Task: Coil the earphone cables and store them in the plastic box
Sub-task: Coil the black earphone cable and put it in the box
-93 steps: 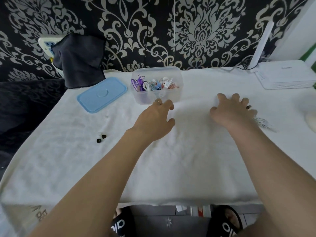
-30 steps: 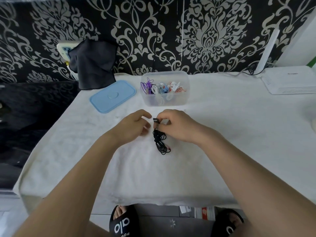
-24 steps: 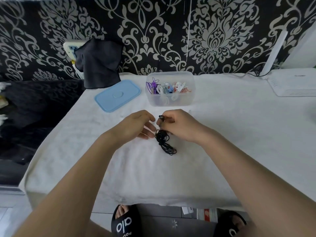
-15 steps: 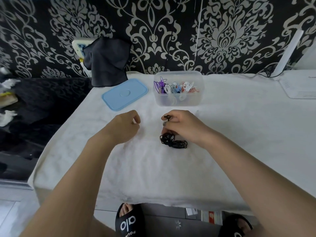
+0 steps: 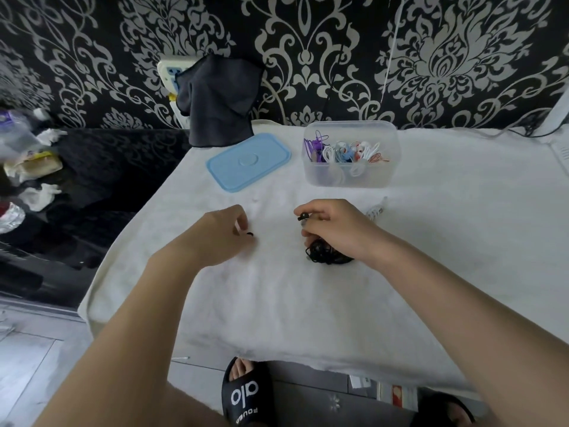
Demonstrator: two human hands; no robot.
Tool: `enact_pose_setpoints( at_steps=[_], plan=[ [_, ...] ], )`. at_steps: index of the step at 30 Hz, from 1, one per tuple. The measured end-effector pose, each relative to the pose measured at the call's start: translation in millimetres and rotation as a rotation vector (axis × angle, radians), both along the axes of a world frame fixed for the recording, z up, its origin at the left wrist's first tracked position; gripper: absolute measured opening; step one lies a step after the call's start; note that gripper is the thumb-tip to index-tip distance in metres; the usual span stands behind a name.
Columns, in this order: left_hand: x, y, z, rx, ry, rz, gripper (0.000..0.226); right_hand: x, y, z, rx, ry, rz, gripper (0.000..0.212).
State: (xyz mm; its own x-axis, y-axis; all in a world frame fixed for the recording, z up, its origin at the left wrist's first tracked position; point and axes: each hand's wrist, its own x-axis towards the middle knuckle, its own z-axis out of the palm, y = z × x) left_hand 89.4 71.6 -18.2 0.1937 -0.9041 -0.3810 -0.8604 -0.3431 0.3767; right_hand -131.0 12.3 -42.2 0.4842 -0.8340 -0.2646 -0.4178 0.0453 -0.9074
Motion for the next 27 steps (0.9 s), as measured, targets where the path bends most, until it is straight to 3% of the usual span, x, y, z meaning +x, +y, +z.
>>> enact_pose_setpoints(
  at_steps=[5, 14, 21, 27],
  plan=[
    [2, -2, -7, -0.065, -0.029, 0.015, 0.023, -2, 2, 0, 0.081, -0.037, -0.013, 0.032],
    [5, 1, -4, -0.145, -0.022, 0.014, 0.008, -4, 6, 0, 0.1, -0.074, -0.036, 0.02],
    [-25, 1, 15, -0.265, 0.486, 0.089, 0.01, -3, 6, 6, 0.14, -0.182, -0.102, 0.015],
    [-49, -11, 15, -0.29, 0.65, 0.138, 0.012, -5, 4, 11, 0.202, -0.306, -0.191, 0.013]
  ],
)
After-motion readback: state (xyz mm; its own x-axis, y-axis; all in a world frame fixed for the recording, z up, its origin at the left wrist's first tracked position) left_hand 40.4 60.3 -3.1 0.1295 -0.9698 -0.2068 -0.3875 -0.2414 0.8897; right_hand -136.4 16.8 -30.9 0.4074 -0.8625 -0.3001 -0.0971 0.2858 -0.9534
